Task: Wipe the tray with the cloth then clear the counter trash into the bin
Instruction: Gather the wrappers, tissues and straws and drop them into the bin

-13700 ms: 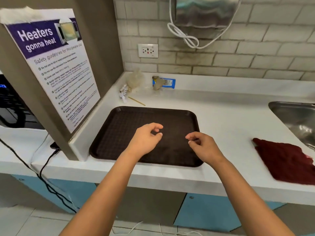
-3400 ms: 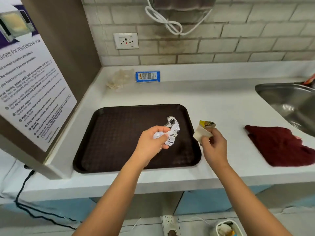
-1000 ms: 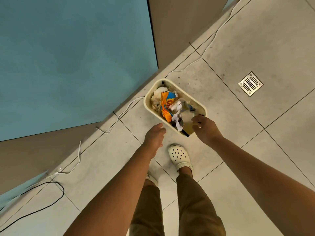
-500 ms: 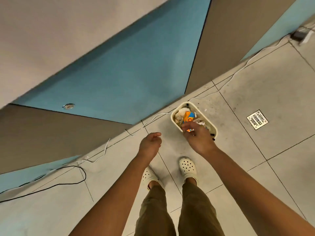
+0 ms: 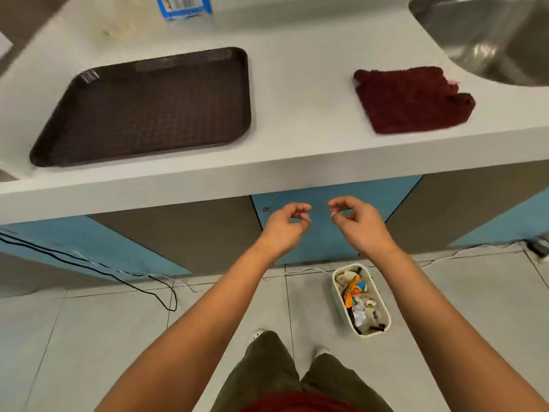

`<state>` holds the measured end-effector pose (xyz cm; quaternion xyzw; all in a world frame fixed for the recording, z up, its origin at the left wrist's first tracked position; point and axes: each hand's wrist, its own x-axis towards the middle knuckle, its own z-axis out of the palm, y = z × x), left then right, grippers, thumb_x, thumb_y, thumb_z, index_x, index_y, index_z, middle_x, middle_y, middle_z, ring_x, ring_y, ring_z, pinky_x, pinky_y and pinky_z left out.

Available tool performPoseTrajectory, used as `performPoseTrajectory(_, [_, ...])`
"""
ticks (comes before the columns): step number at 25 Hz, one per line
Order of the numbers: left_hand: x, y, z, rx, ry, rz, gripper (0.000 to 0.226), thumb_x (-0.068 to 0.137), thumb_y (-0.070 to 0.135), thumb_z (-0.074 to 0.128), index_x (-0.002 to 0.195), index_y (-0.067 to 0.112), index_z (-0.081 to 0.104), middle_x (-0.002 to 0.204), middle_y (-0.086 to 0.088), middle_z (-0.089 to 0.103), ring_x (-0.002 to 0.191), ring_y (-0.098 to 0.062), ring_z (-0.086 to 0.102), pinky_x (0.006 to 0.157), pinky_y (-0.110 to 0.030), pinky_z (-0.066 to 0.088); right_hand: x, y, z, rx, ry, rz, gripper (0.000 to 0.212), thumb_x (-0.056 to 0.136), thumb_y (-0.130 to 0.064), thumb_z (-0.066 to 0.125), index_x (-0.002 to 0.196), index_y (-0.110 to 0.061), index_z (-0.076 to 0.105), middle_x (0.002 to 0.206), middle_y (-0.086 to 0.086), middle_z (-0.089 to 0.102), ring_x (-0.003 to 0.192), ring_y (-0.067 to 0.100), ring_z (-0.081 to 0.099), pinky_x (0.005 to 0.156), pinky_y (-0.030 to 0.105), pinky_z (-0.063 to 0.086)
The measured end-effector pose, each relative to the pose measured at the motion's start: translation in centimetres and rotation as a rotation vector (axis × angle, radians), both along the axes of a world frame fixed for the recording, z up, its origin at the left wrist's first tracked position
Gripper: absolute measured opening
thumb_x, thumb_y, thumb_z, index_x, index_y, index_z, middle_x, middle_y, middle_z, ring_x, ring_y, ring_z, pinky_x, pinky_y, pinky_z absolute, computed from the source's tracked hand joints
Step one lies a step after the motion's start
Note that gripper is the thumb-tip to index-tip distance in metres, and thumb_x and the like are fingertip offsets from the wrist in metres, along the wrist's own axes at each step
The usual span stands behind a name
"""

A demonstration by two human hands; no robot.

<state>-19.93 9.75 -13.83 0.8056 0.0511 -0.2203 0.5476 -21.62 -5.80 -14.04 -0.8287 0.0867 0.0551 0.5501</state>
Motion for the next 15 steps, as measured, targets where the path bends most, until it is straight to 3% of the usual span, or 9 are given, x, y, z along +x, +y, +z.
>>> performPoseTrajectory(5, [2.8,6.3,8.0,-0.123,-0.156,0.117,0.026,0.088,0.009,0.051,0.106,0.025,0.058,0.085,0.011,0.057,0.075,-0.006,0.056,0.056,-0.015,0.045,3.9,5.3,7.3,-0.04,-0.124,0.113,0.02,0.086,-0.002,0.054,0.093,-0.02,0.062,0.09,-0.001,0.06,0.06,0.007,0.05,0.051,0.004,0.038])
performPoseTrajectory(9, [4.9,11.9,12.8,-0.171,-0.249,0.203,0.026,0.088,0.013,0.049,0.105,0.031,0.058,0.09,0.012,0.06,0.079,-0.002,0.059,0.055,-0.014,0.047,7.2,10.5,11.8,-0.037,-0.183,0.168,0.02,0.088,-0.013,0.054,0.089,-0.032,0.061,0.091,-0.01,0.061,0.065,0.011,0.055,0.054,0.009,0.039])
performPoseTrajectory(15, [7.6,19.2,16.3,-0.2,-0.317,0.249,0.023,0.09,0.016,0.05,0.099,0.035,0.058,0.088,0.011,0.06,0.081,-0.004,0.06,0.061,-0.019,0.045,10.9,17.1,15.1,-0.052,-0.247,0.229,0.024,0.088,-0.015,0.056,0.082,-0.038,0.06,0.084,-0.01,0.061,0.068,0.002,0.054,0.06,0.008,0.04])
